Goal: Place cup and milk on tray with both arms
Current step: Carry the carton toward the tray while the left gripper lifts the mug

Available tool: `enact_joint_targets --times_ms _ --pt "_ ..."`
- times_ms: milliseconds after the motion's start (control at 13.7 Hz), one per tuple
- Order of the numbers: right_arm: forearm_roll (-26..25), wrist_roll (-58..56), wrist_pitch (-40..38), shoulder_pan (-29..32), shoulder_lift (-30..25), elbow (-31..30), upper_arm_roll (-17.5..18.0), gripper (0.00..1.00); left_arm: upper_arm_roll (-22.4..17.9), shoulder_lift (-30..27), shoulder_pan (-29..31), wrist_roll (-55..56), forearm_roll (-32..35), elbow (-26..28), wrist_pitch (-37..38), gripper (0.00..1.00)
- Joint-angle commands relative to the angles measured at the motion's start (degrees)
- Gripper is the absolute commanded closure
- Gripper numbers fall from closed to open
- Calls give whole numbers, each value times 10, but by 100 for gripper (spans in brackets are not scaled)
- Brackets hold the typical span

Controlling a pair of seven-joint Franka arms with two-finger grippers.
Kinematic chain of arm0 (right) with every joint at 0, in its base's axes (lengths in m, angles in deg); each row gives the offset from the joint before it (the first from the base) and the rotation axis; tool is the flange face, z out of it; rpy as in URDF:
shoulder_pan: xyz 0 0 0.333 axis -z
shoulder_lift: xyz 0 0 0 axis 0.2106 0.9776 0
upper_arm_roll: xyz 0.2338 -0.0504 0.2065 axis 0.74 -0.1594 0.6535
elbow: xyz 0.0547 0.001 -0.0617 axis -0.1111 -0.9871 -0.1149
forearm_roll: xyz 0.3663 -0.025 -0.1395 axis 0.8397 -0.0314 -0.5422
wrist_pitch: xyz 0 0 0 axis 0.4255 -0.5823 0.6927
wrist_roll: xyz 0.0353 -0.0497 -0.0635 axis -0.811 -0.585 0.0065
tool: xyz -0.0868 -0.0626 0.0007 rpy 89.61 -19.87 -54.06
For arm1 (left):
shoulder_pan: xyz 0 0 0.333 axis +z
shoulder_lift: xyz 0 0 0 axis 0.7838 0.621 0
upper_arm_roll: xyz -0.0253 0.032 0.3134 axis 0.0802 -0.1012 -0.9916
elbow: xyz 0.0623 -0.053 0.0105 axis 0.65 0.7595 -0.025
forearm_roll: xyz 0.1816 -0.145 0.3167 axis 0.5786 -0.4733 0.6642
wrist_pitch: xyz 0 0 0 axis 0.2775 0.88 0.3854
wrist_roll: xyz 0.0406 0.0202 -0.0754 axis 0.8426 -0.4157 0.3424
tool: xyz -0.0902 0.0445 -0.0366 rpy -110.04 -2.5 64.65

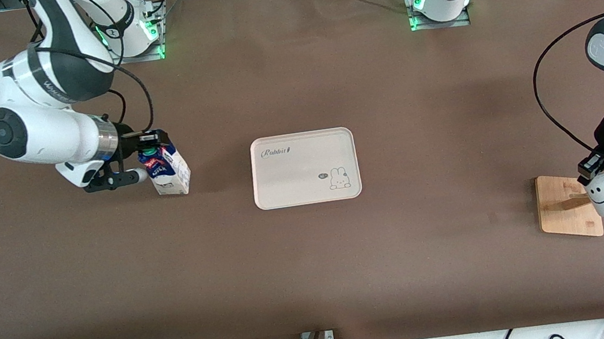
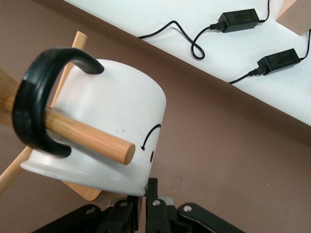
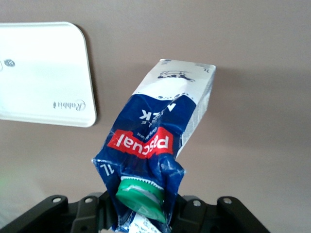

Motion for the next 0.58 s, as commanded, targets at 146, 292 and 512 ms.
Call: enact_joint_targets --times_ms 146,292,512 --pt "8 98 57 -15 12 -1 34 77 7 -16 -2 -2 -14 -16 60 100" --pt "9 153 87 -20 28 15 51 79 9 -20 -6 -1 -13 -33 93 100" --pt "23 279 90 -28 66 102 63 81 19 -24 -6 21 -7 -60 155 100"
